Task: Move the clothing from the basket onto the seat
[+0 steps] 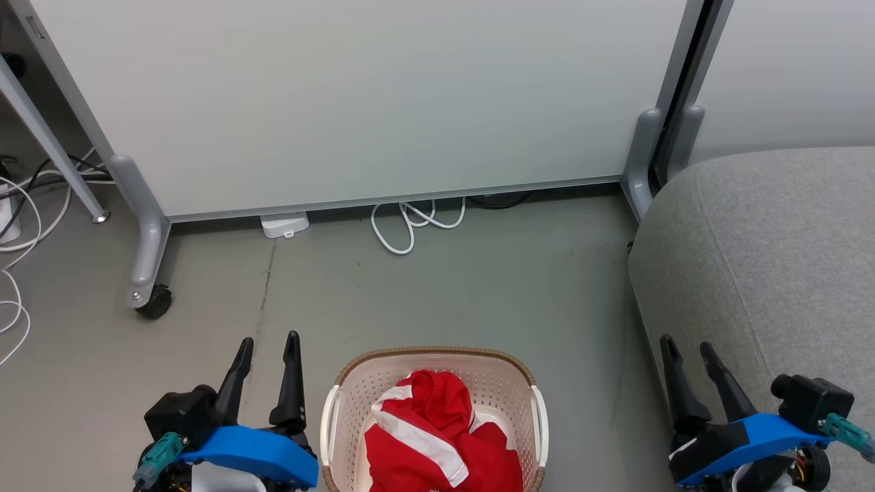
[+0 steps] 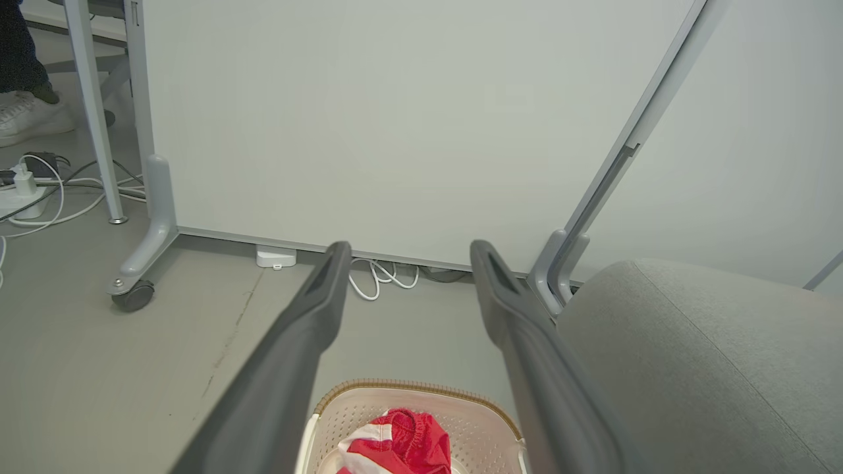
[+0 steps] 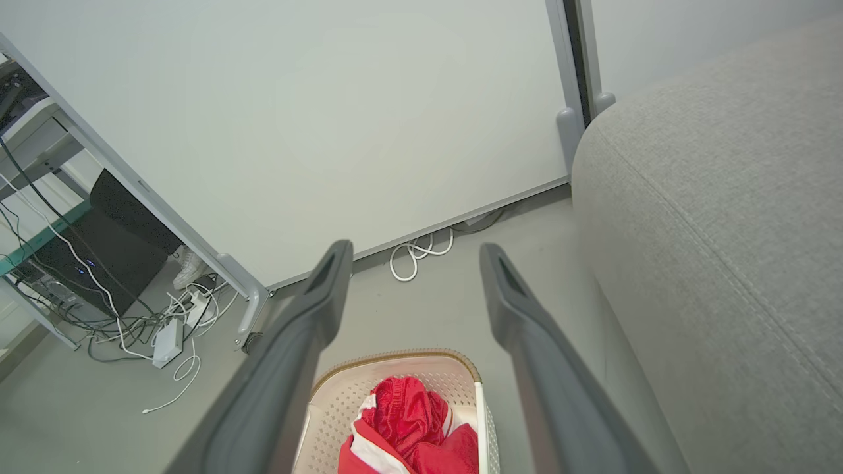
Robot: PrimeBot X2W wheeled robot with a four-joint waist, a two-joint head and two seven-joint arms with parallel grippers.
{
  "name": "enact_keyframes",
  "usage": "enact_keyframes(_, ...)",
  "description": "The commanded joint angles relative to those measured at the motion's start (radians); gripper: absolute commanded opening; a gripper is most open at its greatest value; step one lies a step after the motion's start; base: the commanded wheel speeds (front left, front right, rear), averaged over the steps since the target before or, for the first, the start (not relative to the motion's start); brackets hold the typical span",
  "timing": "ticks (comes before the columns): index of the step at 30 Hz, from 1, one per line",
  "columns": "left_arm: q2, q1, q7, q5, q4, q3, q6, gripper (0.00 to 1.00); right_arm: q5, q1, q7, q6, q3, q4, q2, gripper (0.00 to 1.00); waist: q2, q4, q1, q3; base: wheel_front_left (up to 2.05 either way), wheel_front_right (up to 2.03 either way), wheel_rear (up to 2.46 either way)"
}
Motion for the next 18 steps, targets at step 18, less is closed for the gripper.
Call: enact_keyframes(18, -0.002, -0.016, -0.048, 0.143, 0.021, -0.019, -0.007, 1.00, -0.163, 0.009, -0.040, 0.002, 0.005, -0.002, -0.009, 1.00, -0.0001, -0.004, 0.0000, -0.005, 0.00, 0.00, 0.00)
